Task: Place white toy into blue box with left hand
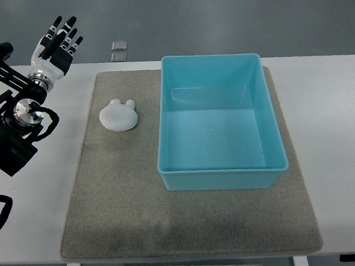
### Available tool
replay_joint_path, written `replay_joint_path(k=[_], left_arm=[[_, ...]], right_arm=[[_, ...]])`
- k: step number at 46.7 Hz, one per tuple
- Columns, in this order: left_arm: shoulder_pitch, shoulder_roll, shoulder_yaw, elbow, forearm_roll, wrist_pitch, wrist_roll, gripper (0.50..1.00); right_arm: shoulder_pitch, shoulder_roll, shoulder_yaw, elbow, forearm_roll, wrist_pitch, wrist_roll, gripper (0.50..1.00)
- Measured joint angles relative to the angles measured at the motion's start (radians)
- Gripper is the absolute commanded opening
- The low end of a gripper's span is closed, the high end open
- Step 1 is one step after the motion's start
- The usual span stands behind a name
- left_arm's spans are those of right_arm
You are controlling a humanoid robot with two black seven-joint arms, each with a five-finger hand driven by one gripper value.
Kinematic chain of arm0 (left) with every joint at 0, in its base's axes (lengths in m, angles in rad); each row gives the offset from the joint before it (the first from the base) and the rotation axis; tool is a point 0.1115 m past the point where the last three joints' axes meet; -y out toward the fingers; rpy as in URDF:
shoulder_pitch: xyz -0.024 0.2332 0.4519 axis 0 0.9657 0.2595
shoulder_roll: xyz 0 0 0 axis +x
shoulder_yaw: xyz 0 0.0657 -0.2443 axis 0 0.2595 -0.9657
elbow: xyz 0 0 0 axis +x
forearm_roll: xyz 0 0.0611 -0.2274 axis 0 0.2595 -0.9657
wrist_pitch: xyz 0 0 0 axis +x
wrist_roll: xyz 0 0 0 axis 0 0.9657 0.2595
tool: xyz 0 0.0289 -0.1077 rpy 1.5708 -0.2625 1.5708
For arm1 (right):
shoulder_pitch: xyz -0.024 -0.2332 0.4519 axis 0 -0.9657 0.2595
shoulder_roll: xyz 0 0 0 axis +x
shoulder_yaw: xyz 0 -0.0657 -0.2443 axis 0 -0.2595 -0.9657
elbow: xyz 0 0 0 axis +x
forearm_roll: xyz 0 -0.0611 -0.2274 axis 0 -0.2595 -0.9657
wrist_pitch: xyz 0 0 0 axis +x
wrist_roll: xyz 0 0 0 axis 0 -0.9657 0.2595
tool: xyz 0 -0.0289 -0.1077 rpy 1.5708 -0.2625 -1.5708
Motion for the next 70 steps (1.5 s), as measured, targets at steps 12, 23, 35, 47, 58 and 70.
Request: replay_joint_path(k=[12, 23, 35, 47, 58, 70], left_arm=[[0.002, -0.001, 0.000, -0.001, -0.001, -0.003, -0.003, 0.994], [0.000, 0.000, 0.001, -0.002, 0.004, -0.012, -0.003, 0.996], [0.000, 0.000, -0.001, 0.010, -0.002, 0.023, -0.003, 0.994], [0.005, 0.000, 0.000, 0.007, 0.010, 0.029, -0.003, 0.996], [0.006, 0.000, 0.017, -0.006, 0.019, 0.026, -0.004, 0.994], [0.006, 0.018, 0.022, -0.035, 0.151, 0.023, -0.005, 0.990]], right_arm=[[0.000, 0.000, 0.000, 0.000, 0.000, 0.000, 0.000, 0.936], [0.000, 0.000, 0.000, 0.000, 0.000, 0.000, 0.000, 0.936], [0.000, 0.000, 0.000, 0.000, 0.000, 0.000, 0.000, 0.936], [0.000, 0.000, 0.000, 0.000, 0.000, 0.000, 0.000, 0.936], [0.000, 0.000, 0.000, 0.000, 0.000, 0.000, 0.000, 0.936], [0.000, 0.000, 0.000, 0.000, 0.000, 0.000, 0.000, 0.936]])
